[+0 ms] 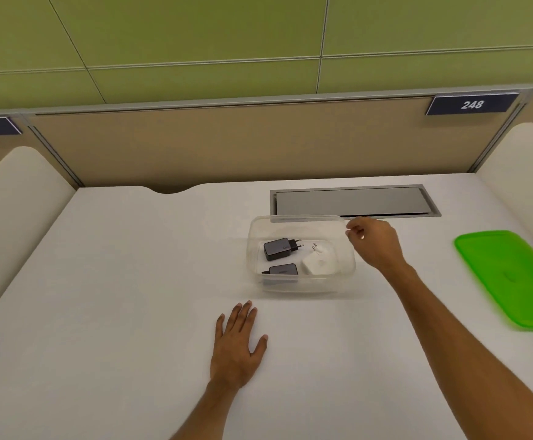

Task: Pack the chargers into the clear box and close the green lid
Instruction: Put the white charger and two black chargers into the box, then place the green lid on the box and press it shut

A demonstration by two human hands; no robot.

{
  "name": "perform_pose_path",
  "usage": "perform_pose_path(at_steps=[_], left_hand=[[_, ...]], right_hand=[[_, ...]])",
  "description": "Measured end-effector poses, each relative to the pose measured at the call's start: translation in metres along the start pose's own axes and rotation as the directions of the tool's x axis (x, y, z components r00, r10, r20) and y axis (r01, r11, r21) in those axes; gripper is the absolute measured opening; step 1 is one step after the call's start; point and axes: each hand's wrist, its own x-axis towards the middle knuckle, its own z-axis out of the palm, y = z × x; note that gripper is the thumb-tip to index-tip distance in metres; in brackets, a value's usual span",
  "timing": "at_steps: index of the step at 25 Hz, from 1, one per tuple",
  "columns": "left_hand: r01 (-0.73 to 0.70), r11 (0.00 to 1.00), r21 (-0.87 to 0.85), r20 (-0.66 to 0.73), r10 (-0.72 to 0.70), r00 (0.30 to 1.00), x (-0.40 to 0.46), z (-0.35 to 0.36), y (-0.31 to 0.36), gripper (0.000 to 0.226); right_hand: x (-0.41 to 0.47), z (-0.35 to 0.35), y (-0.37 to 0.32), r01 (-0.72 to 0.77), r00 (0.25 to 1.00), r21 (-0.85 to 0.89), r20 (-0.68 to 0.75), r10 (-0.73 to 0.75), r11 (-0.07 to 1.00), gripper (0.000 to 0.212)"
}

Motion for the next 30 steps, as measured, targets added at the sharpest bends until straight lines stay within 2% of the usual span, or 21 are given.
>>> perform_pose_path(at_steps=[6,11,15,18,23,30], left_hand=[[-0.008,1.000,0.030,0.002,0.008,1.000,0.000,0.002,-0.001,0.066],[-0.017,0.999,0.041,0.000,0.017,1.000,0.001,0.005,-0.002,0.068],[-0.022,0.998,0.065,0.013,0.021,1.000,0.001,0.005,0.001,0.068],[-0.016,0.997,0.073,0.025,0.015,1.000,0.001,0.004,0.003,0.069],[-0.012,0.996,0.086,0.050,0.008,0.999,0.000,0.002,0.003,0.072],[-0.010,0.995,0.097,0.070,0.003,0.998,-0.001,-0.001,0.007,0.081]], right_hand=[[-0.032,-0.040,0.105,-0.333,0.942,-0.097,-0.079,0.326,0.938,0.023],[-0.067,-0.059,0.163,-0.561,0.824,-0.174,-0.214,0.525,0.809,0.040],[-0.089,-0.069,0.194,-0.681,0.730,-0.236,-0.291,0.618,0.693,0.039],[-0.102,-0.070,0.212,-0.726,0.687,-0.261,-0.300,0.662,0.636,0.033],[-0.115,-0.063,0.227,-0.747,0.665,-0.273,-0.309,0.680,0.606,0.028],[-0.118,-0.057,0.233,-0.733,0.669,-0.224,-0.413,0.619,0.643,0.026]])
